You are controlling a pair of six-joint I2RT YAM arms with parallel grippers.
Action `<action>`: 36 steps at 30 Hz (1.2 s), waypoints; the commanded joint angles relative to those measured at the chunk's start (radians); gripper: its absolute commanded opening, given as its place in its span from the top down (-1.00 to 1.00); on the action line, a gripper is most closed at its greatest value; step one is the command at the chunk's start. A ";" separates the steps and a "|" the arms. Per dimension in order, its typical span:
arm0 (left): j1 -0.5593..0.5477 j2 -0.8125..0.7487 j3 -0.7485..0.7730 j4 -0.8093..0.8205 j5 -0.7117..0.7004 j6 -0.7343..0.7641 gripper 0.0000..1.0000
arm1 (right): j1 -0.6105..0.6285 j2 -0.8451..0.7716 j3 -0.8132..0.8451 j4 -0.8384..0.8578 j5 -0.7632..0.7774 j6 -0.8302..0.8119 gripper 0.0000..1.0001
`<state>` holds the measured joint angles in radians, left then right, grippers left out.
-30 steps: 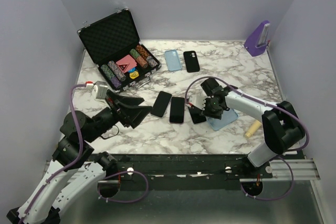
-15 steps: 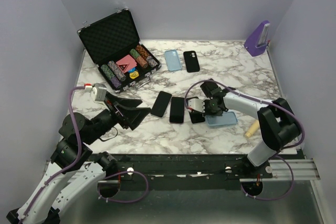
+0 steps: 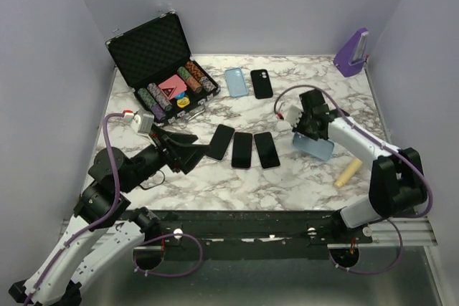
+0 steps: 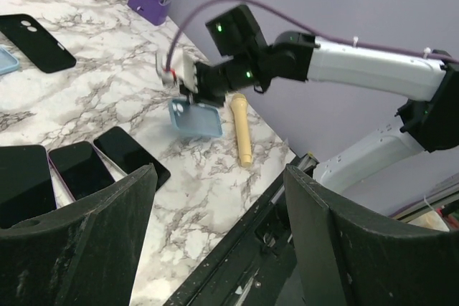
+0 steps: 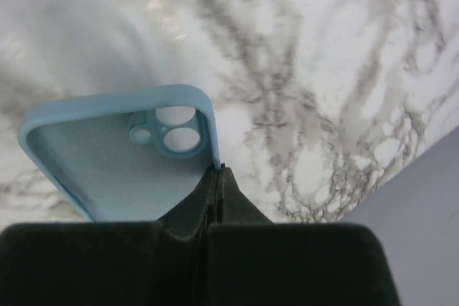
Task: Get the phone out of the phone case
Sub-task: Move the phone case to the center of the board.
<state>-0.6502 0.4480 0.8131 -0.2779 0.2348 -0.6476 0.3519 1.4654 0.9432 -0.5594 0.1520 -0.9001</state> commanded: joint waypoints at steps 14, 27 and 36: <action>0.004 0.129 0.077 -0.040 -0.048 -0.003 -0.60 | -0.145 1.008 1.346 -0.234 0.102 0.754 0.99; 0.006 0.251 0.141 -0.057 -0.057 -0.001 -0.60 | -0.163 1.196 1.483 -0.122 0.066 0.897 0.99; 0.004 0.285 0.147 -0.047 -0.046 -0.021 -0.60 | -0.169 1.242 1.540 -0.080 0.101 1.063 0.99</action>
<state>-0.6483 0.7353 0.9272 -0.3317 0.1940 -0.6598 0.1905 2.6381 2.4435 -0.7238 0.2321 0.0471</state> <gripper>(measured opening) 0.798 0.006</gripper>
